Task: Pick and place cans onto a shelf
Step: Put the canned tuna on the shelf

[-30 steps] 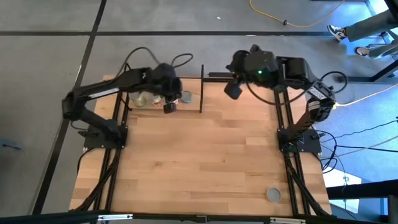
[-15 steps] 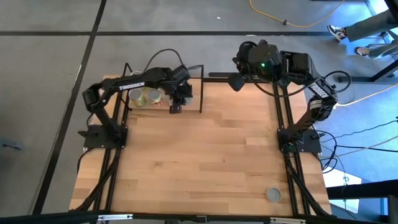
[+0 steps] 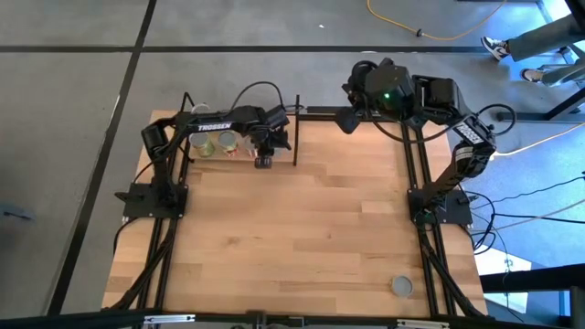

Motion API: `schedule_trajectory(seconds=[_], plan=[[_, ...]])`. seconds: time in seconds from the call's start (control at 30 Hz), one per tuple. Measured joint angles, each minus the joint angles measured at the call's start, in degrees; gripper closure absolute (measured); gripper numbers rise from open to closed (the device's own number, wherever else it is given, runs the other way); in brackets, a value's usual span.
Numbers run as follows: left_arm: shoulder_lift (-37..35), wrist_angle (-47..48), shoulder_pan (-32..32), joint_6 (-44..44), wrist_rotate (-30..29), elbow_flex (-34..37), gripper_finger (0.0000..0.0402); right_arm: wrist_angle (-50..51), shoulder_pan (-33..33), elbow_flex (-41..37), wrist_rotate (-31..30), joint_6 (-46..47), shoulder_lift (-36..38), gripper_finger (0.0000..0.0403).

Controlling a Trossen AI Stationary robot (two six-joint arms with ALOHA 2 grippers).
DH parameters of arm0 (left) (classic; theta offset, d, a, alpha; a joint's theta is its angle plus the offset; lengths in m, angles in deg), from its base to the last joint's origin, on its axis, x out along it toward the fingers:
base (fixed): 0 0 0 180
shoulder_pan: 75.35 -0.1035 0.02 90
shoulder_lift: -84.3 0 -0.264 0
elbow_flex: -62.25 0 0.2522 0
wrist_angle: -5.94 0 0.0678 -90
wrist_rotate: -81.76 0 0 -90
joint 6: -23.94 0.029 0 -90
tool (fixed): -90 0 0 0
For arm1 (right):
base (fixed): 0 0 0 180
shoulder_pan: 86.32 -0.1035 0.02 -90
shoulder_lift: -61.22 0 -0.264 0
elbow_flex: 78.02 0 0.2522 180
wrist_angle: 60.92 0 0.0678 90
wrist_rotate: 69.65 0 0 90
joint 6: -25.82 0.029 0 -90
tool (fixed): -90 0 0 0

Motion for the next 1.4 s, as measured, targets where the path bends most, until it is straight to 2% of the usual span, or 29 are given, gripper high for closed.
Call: schedule_trajectory(seconds=[0.23, 0.53, 0.7, 0.93, 1.17, 1.4], plan=[[0.0, -1.7, 0.0, 4.6, -7.5, 0.0, 0.0343, 0.0, 0.0, 0.0, 0.0, -0.8, 0.0, 0.0402], [0.0, -9.5, -0.5, 7.4, -7.9, 0.0, 0.0343, 0.0, 0.0, 0.0, 0.0, -0.9, 0.0, 0.0402], [-1.3, -8.2, -0.7, 7.0, -7.9, 0.0, 0.0343, 0.0, 0.0, 0.0, 0.0, -0.9, 0.0, 0.0402], [-5.3, -3.4, -0.5, 5.5, -7.5, 0.0, 0.0343, 0.0, 0.0, 0.0, 0.0, -0.7, -0.1, 0.0402], [-4.7, -1.5, -2.2, 5.5, -7.2, -0.1, 0.0343, 0.0, 0.0, 0.0, -0.1, -0.4, -0.5, 0.0402], [-4.6, 0.6, -2.2, 5.9, 0.5, 0.0, 0.0343, 0.0, 0.0, 0.0, 0.4, -0.5, -1.0, 0.0402]])
